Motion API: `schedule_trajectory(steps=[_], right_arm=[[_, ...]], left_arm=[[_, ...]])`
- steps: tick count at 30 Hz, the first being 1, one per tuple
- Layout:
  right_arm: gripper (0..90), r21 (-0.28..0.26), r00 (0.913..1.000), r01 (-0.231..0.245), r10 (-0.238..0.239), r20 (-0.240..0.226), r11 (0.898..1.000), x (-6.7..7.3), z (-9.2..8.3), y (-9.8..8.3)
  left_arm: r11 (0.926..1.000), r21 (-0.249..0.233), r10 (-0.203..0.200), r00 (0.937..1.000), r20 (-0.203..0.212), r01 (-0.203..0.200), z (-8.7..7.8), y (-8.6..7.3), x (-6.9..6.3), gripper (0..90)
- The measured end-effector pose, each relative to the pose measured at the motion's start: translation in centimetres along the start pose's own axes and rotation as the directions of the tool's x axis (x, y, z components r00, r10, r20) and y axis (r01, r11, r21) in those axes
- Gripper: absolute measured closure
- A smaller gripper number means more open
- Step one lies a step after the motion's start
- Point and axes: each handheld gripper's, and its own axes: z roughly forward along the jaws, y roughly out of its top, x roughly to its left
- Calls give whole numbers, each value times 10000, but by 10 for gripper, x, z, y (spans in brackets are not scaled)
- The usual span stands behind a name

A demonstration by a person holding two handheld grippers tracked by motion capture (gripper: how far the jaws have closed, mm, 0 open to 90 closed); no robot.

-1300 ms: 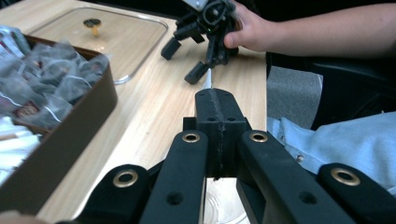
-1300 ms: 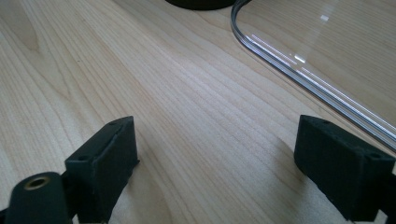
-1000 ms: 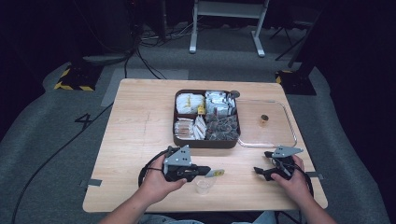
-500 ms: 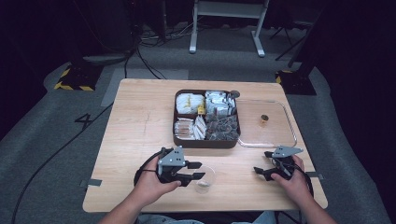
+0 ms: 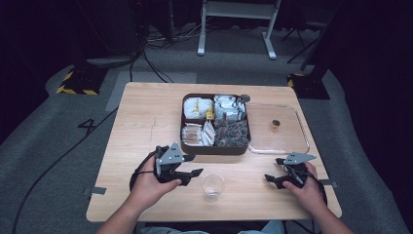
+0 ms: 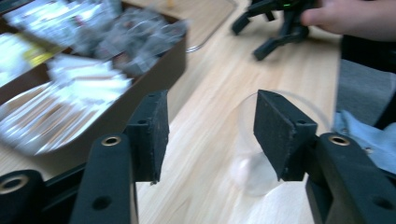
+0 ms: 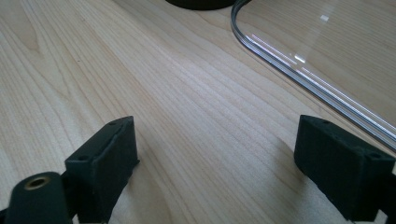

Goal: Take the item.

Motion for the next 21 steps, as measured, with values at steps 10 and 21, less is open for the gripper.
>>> schedule_trajectory(steps=[10,21], right_arm=[[133,2,10000,-7,7,-3,10000,0,0,0],[133,-1,10000,-1,1,-4,10000,0,0,0]], left_arm=[[9972,560,-423,9897,-1366,504,-29,-25,19,338],[9816,1376,-1019,9727,-2085,1324,-49,-65,33,305]])
